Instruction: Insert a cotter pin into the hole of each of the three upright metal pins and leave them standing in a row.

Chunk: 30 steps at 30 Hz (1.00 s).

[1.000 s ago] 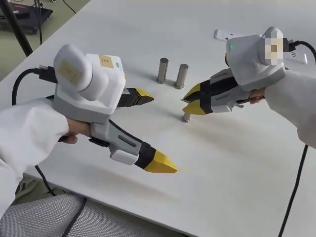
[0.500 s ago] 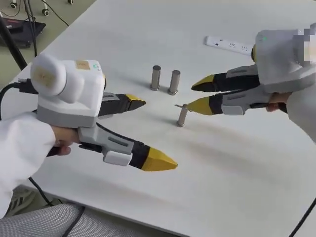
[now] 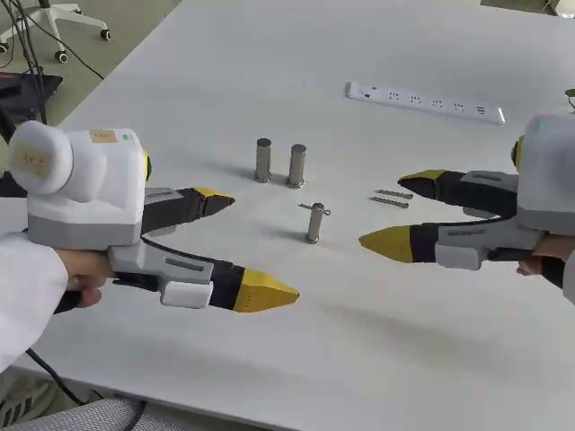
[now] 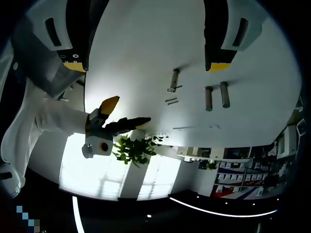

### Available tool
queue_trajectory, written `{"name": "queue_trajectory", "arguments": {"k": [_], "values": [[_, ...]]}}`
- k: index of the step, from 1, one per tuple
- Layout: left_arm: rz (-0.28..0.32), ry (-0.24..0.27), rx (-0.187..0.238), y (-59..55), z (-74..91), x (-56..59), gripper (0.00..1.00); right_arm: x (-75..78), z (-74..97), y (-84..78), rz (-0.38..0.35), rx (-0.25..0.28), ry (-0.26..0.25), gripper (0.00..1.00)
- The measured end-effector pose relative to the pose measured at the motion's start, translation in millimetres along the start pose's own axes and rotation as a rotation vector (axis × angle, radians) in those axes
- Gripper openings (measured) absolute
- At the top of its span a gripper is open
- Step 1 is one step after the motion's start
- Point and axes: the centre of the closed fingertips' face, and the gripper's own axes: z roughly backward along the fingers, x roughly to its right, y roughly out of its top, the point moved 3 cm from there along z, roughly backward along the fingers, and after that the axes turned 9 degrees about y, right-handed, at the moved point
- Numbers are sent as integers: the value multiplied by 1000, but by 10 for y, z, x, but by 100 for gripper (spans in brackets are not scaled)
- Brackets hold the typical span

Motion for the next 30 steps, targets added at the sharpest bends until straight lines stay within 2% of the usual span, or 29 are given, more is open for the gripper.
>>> {"name": "queue_trajectory", "arguments": {"k": [3, 5, 8, 9, 10, 11, 15, 19, 21, 24, 27, 30], "values": [[16, -2, 0, -6, -4, -6, 99, -19, 90, -47, -8, 10, -24, 81], [14, 2, -6, -31, -17, -14, 99, -27, 118, -95, -38, 15, -31, 83], [20, 3, -8, -57, -34, -25, 99, -19, 157, -174, -60, 1, -55, 86], [23, 4, -7, -61, -38, -31, 99, -19, 176, -211, -87, -7, -66, 88], [26, 7, -5, -67, -46, -44, 99, -50, 186, -263, -156, -15, -57, 92], [28, 11, -3, -68, -51, -54, 99, -79, 192, -276, -178, -5, -40, 93], [39, 38, -16, -84, -89, -154, 99, -109, 258, -311, -155, 10, -66, 97], [42, 52, -18, -62, -128, -230, 99, -135, 307, -342, -169, 31, -76, 98], [46, 60, -19, -39, -155, -271, 99, -166, 323, -397, -163, 4, -79, 98], [39, 97, -23, 12, -211, -386, 99, -192, 353, -461, -157, -16, -89, 98], [26, 137, -19, 86, -253, -497, 99, -219, 381, -503, -177, -2, -87, 98], [-62, 225, 6, 203, -295, -665, 99, -247, 372, -528, -180, 1, -80, 98]]}}
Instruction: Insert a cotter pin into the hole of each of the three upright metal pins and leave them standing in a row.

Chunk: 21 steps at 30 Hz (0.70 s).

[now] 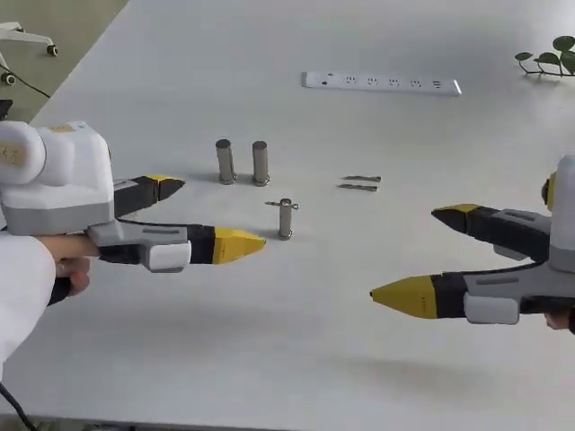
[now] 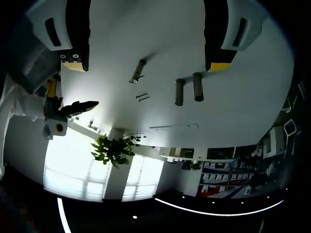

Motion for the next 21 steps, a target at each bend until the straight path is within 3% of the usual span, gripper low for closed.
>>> {"name": "queue_trajectory", "arguments": {"k": [7, 10, 13, 17, 21], "values": [[5, 75, 18, 134, -175, -204, 99, -20, 6, -7, 4, 14, -2, 98], [24, 106, 23, 157, -266, -325, 92, -20, 17, 10, -10, 29, 0, 98], [1, 152, 15, 153, -341, -451, 86, -11, 35, 6, -15, 30, -7, 98], [-30, 144, 5, 121, -464, -518, 84, 16, 54, -19, -10, 21, -22, 98], [-29, 155, -12, 59, -578, -589, 75, 19, 57, -26, -6, 26, -24, 98]]}}
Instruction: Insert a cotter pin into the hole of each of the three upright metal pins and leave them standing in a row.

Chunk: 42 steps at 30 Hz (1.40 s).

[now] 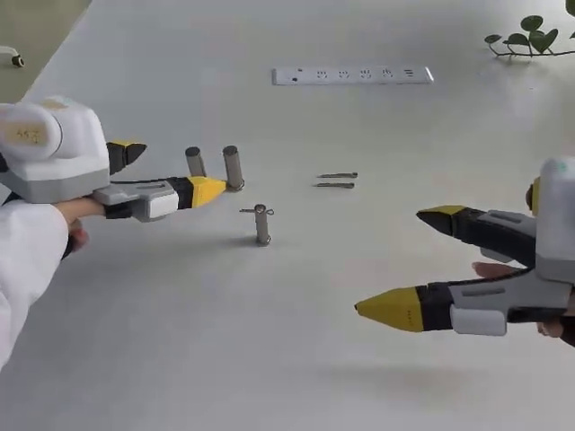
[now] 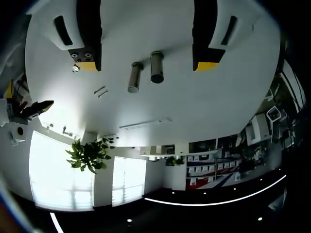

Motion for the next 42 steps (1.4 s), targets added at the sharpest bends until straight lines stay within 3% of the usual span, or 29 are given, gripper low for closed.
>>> {"name": "queue_trajectory", "arguments": {"k": [9, 12, 15, 18, 21, 27, 33, 37, 42], "values": [[4, 3, -55, -168, -262, -34, 51, 41, -3, -8, -2, -11, -7, 96], [2, -13, -63, -209, -327, -13, 49, 53, 9, -26, -9, -16, -12, 96], [-12, 12, -91, -275, -393, -42, 41, 55, 15, -66, -21, -33, -8, 96], [-22, 24, -93, -280, -411, -41, 32, 46, 23, -83, -25, -38, -5, 96], [6, 49, -83, -257, -420, -46, 27, 42, 28, -81, -32, -28, -4, 96], [0, 87, -76, -239, -472, -53, 16, 42, 20, -93, -40, -26, -4, 96], [-30, 123, -96, -262, -486, -90, 12, 11, 14, -100, -46, -21, 11, 95], [9, 96, -105, -263, -467, -86, 11, 0, 2, -125, -49, -30, 16, 95], [-16, 102, -106, -278, -444, -92, 11, -62, -16, -166, -40, -44, 41, 96]]}}
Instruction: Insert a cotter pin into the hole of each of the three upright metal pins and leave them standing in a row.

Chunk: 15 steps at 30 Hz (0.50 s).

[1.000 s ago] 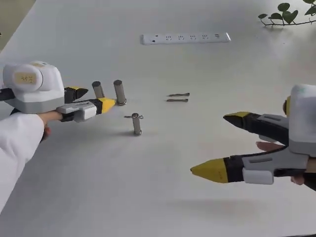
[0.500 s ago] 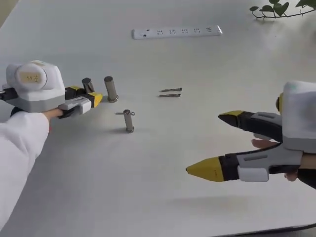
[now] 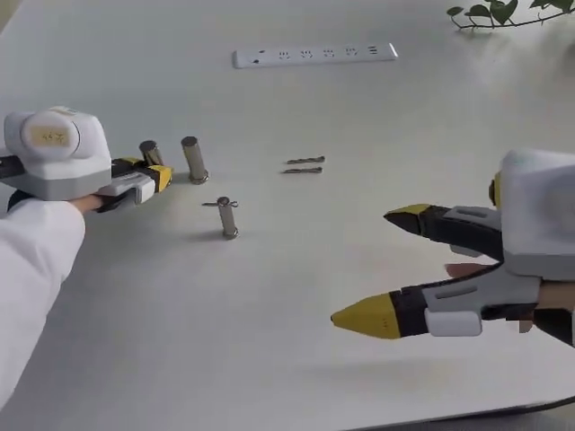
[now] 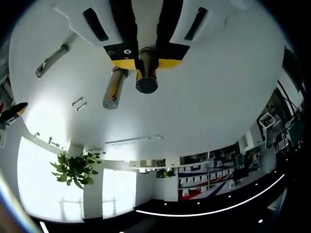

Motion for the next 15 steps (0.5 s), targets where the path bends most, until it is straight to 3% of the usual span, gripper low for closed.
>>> {"name": "queue_trajectory", "arguments": {"k": [2, 5, 8, 10, 15], "values": [[31, 8, -4, -4, 15, -12, 11, -8, 0, -6, -4, 4, 2, 96], [-4, 3, 14, 37, 73, 1, 11, -3, 17, -9, -4, 5, -5, 96], [7, 5, 18, 87, 135, -10, 11, 52, 53, -22, 3, -6, -41, 96], [-44, 4, 23, 123, 231, -5, 11, 86, 82, -56, 1, -29, -57, 96], [-57, -28, 33, 172, 522, 63, 11, 93, 136, -56, 11, -23, -69, 96]]}}
